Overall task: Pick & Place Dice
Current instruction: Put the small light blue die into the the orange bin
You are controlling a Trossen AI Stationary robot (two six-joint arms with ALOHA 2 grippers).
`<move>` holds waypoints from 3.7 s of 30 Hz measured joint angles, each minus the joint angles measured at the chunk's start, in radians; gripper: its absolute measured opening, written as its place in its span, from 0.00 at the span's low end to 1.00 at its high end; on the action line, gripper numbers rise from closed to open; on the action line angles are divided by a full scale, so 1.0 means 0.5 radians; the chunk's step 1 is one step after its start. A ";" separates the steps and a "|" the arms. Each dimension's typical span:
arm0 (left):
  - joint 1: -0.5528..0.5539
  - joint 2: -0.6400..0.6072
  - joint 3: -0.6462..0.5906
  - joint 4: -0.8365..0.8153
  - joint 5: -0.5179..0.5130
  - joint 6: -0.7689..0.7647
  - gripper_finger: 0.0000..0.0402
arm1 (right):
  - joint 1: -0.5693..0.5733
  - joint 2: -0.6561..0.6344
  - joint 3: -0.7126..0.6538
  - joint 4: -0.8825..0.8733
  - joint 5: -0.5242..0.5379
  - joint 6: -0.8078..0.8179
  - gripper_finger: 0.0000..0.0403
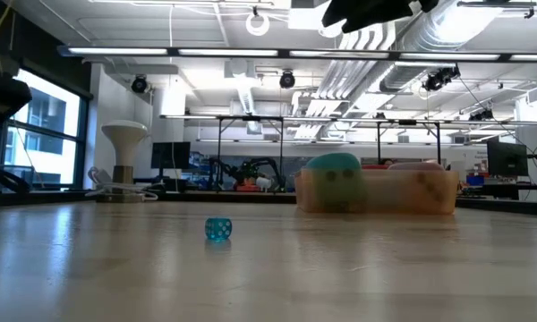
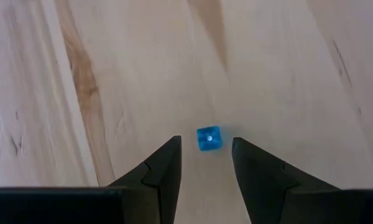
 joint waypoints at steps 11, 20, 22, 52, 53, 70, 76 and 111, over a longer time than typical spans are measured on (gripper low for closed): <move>-0.059 -0.001 -0.026 0.000 -0.061 -0.048 0.34 | 0.021 0.017 0.000 0.062 -0.116 0.148 0.56; -0.040 0.085 -0.025 0.062 -0.053 -0.018 0.34 | 0.009 0.069 -0.001 0.215 -0.209 -0.012 0.56; -0.041 0.107 -0.025 0.100 -0.041 -0.019 0.34 | 0.009 0.066 -0.001 0.249 -0.216 -0.030 0.56; 0.007 0.114 -0.189 0.407 0.014 -0.052 0.12 | 0.015 0.066 -0.001 0.384 -0.278 -0.210 0.56; 0.007 0.113 -0.189 0.410 0.023 -0.052 0.11 | 0.015 0.066 -0.001 0.384 -0.311 -0.208 0.56; -0.015 -0.622 -0.133 0.965 -0.915 1.163 0.12 | 0.003 0.200 0.000 1.493 -1.293 -0.073 0.56; -0.011 -0.657 -0.132 1.750 -0.824 1.636 0.12 | -0.019 0.419 0.000 2.305 -1.532 -0.263 0.56; 0.258 -0.157 -0.133 2.545 -0.713 2.092 0.12 | -0.277 0.755 0.000 3.139 -2.352 -0.068 0.56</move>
